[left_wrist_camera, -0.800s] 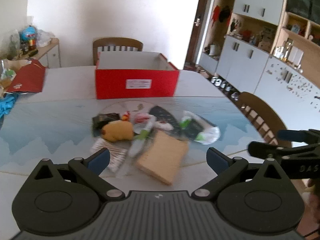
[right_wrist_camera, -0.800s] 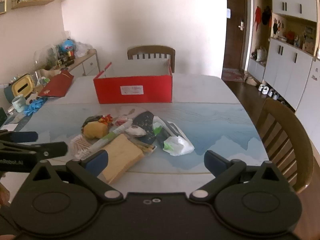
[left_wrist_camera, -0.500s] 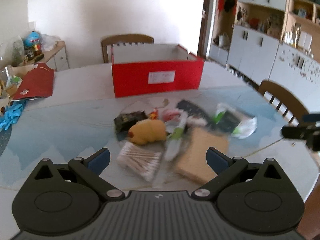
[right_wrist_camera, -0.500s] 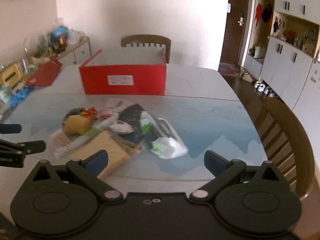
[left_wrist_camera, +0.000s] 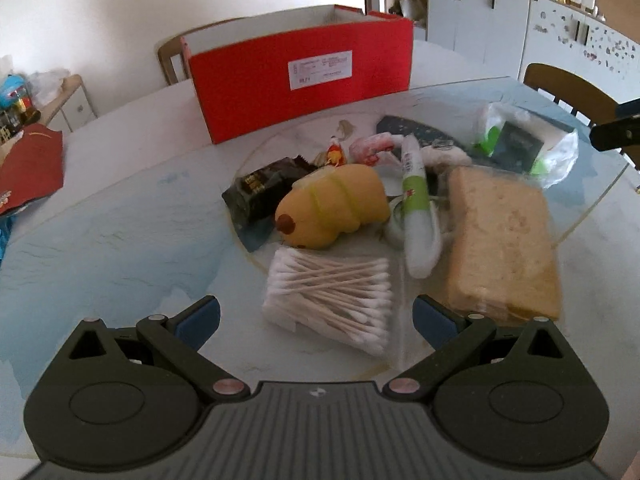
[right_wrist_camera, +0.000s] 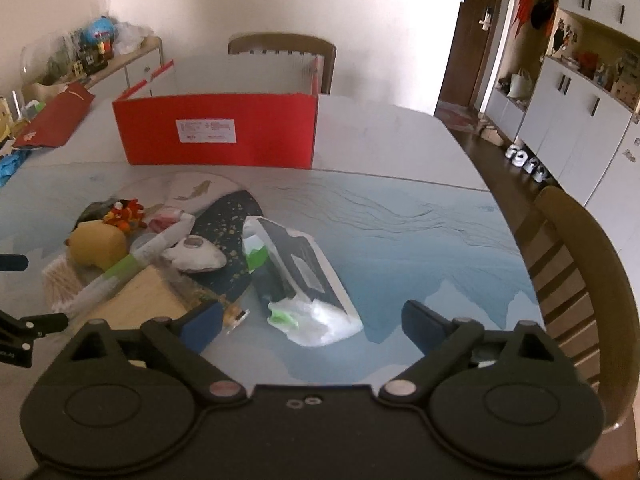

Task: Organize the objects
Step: 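Close left gripper on cotton swab bundle while right gripper grasps white bagged package, then lift and carry swabs and white package with both grippers into the red box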

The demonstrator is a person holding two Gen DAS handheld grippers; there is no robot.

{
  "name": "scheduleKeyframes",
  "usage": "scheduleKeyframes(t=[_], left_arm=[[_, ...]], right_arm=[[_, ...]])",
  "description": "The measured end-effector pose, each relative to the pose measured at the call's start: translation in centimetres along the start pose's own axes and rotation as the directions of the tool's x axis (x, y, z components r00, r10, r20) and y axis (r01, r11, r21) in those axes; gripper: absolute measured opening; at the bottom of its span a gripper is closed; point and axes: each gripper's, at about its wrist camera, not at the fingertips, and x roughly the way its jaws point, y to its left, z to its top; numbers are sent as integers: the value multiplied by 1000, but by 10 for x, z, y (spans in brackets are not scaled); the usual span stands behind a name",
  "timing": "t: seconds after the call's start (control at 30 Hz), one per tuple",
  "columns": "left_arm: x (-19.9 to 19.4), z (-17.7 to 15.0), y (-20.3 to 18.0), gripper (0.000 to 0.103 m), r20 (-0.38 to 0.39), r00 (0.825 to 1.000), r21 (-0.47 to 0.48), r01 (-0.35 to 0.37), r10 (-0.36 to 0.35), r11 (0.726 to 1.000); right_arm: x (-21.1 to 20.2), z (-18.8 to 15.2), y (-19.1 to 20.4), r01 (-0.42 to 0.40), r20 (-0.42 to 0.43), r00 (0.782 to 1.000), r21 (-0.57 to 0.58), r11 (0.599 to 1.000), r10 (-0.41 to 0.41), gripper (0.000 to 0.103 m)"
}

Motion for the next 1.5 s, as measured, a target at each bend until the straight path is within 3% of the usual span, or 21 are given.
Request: scheduleKeyframes(t=[0.3,0.4,0.5,0.57,1.0,1.23,1.5], left_arm=[[13,4,5,102,-16,999,2,36,-36,999],[13,5,6,96,-10,999,-3,45,-45,999],[12,5,6,86,0,999,-2,48,-48,999],[11,5,6,73,1,998,-7,59,-59,998],[-2,0,12,66,1,999,-70,48,-49,996],[-24,-1,19,66,21,999,-130,51,-49,990],[-53,16,18,66,80,995,-125,72,-63,990]], right_arm=[[40,17,5,-9,-58,998,-31,999,7,81],[49,19,5,-14,-77,997,-27,1000,12,74],[54,21,6,-28,-88,996,-22,999,26,60],[55,21,7,-35,-89,996,-23,999,33,53],[46,20,5,-6,-63,998,-26,1000,4,14],[24,23,-8,-40,-40,998,46,998,42,10],[-7,29,-11,-97,1,995,79,992,97,9]])
